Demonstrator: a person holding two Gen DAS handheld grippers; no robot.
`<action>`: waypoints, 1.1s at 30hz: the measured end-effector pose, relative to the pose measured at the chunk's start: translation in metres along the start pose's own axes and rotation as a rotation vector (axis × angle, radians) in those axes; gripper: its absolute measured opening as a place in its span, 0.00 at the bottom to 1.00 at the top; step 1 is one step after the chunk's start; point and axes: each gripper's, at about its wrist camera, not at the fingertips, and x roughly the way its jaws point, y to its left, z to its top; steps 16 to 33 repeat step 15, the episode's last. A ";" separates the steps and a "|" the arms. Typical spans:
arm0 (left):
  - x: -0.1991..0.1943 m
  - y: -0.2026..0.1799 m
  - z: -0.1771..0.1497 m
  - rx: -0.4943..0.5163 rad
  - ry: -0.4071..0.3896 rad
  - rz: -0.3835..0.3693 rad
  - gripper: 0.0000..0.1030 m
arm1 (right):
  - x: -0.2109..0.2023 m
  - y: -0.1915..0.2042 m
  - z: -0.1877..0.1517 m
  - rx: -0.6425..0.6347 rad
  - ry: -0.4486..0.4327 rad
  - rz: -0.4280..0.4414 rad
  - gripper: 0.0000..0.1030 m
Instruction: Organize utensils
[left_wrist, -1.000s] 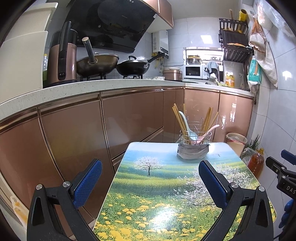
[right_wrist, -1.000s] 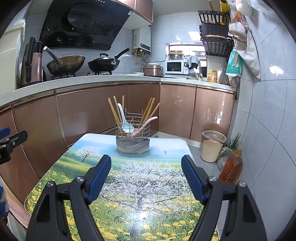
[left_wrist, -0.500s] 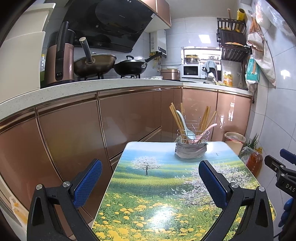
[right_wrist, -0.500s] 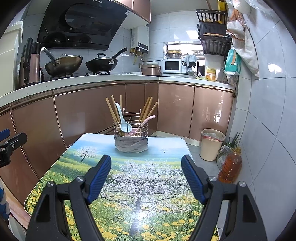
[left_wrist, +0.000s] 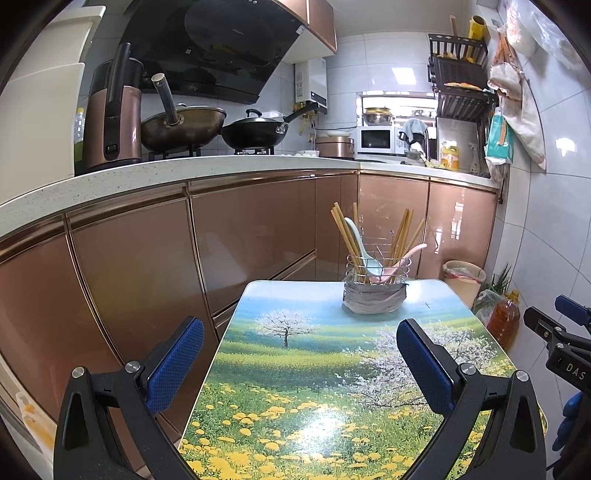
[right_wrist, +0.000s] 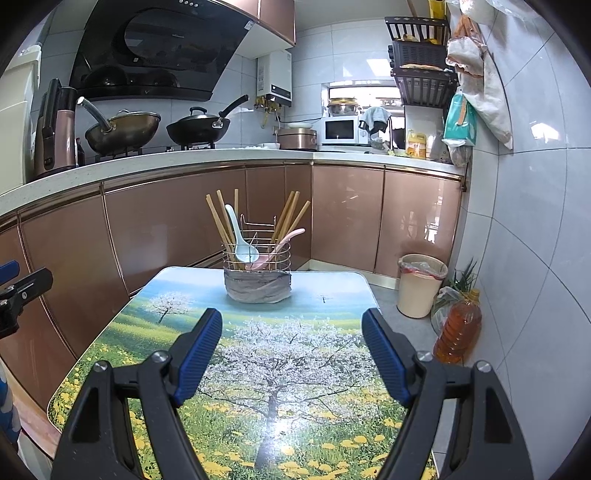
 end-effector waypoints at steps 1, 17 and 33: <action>0.000 0.000 0.000 -0.001 0.000 0.000 1.00 | 0.000 -0.001 0.000 0.000 0.000 -0.001 0.75; -0.003 -0.001 -0.002 -0.019 -0.005 0.006 1.00 | -0.004 -0.001 0.002 -0.010 -0.010 -0.003 0.75; -0.003 -0.001 -0.002 -0.019 -0.005 0.006 1.00 | -0.004 -0.001 0.002 -0.010 -0.010 -0.003 0.75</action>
